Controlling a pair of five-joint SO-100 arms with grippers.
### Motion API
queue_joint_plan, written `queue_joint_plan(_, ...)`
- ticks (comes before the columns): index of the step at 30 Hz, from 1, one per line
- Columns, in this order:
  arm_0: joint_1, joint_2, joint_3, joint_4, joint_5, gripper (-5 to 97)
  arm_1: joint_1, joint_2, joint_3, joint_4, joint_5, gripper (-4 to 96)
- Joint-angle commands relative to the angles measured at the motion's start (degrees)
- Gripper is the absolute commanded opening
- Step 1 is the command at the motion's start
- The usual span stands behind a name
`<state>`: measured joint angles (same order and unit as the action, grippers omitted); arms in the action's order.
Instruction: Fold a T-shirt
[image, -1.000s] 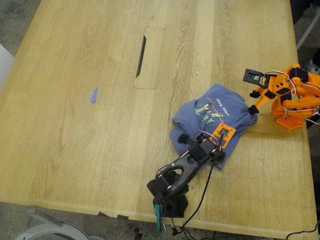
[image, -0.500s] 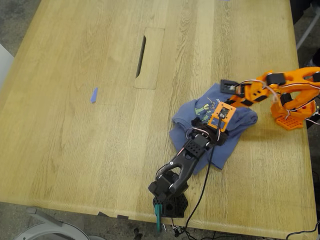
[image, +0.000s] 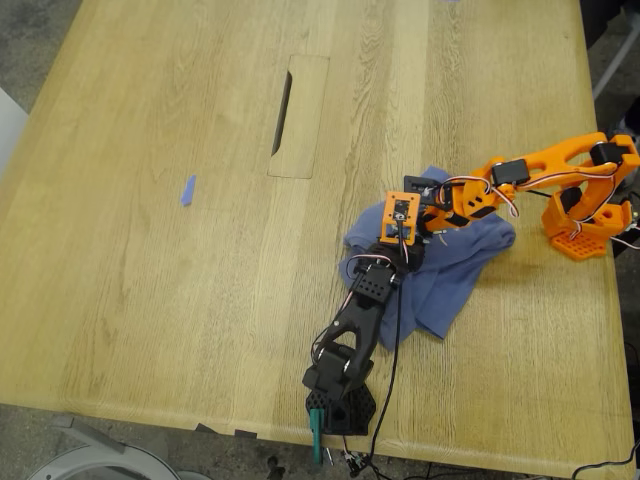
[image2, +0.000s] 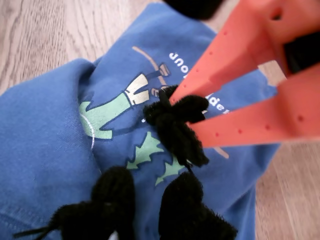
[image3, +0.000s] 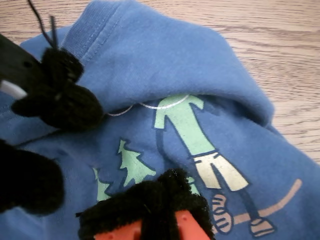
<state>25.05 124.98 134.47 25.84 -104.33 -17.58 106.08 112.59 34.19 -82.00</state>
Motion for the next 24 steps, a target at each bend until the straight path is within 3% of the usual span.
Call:
queue_joint_plan(1, -0.35, -1.67, -1.49, -3.60, -1.32, 7, -1.41, 0.26, -1.23, -2.11, 0.70, 0.0)
queue_joint_plan(9, -1.58, -10.46, -1.67, -8.70, -4.57, 0, -3.69, 7.38, 12.48, -4.83, 1.58, 0.0)
queue_joint_plan(24, -19.51, -12.13, -1.23, -8.96, -4.22, 0, -2.29, 36.65, 37.09, 6.06, 2.11, 0.0)
